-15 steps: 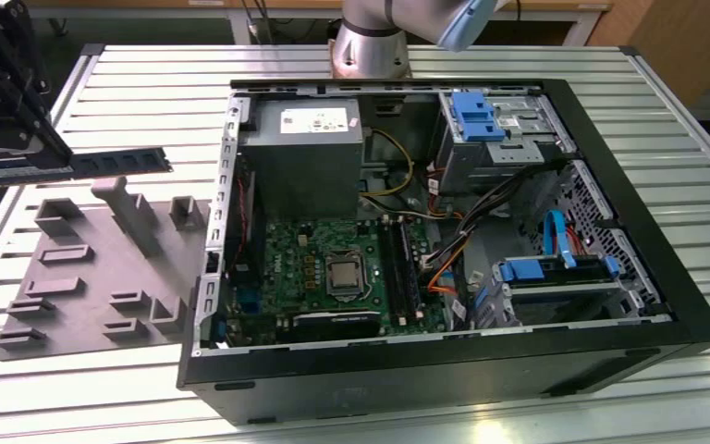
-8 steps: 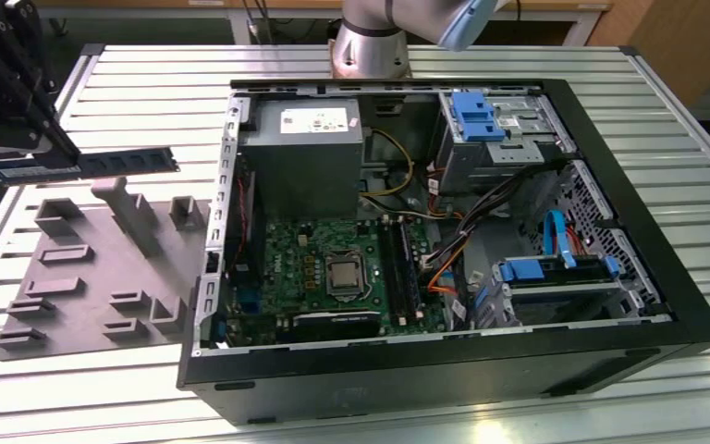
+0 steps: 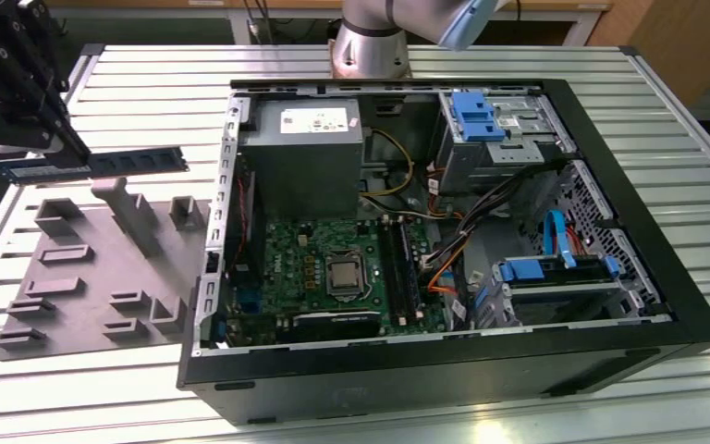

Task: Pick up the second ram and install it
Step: 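Pick up the second ram and move it above second insertion slot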

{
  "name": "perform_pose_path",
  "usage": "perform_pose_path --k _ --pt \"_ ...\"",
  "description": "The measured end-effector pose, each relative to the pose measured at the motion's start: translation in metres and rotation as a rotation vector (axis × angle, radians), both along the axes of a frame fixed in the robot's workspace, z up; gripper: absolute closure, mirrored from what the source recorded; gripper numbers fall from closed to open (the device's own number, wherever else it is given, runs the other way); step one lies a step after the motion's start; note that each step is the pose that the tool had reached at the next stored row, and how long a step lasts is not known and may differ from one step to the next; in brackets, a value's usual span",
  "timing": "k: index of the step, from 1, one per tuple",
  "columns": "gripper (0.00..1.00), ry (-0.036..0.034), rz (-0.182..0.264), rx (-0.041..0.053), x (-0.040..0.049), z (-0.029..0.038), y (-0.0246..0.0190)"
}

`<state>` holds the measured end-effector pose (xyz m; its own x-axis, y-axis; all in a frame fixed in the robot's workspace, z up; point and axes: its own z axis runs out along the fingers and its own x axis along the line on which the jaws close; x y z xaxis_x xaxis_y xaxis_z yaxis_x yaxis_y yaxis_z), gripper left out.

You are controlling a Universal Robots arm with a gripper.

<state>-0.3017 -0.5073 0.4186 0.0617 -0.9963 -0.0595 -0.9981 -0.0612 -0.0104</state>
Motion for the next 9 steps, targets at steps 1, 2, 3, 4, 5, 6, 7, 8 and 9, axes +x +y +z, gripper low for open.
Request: perform_pose_path --k 1,2,3,4,5,6,7,8,9 --pt "0.88 0.0000 0.000 0.0000 0.0008 0.0000 0.0000" --pt "0.88 0.0000 0.000 0.0000 0.0015 0.0000 0.0000" --pt "0.88 0.0000 0.000 0.0001 0.0023 0.0000 0.0000" --pt "0.88 0.0000 0.000 0.0000 0.0031 0.0000 0.0000" --pt "0.88 0.0001 0.000 0.0000 0.0039 0.0000 0.0000" --pt "0.88 0.0000 0.000 0.0000 0.0047 0.0000 0.0000" --pt "0.88 0.0001 0.000 0.0000 0.0057 0.0000 0.0000" --pt "0.88 0.0000 0.000 0.0000 0.0068 0.0000 0.0000" --pt "0.88 0.0000 0.000 0.0000 0.0078 0.0000 0.0000"
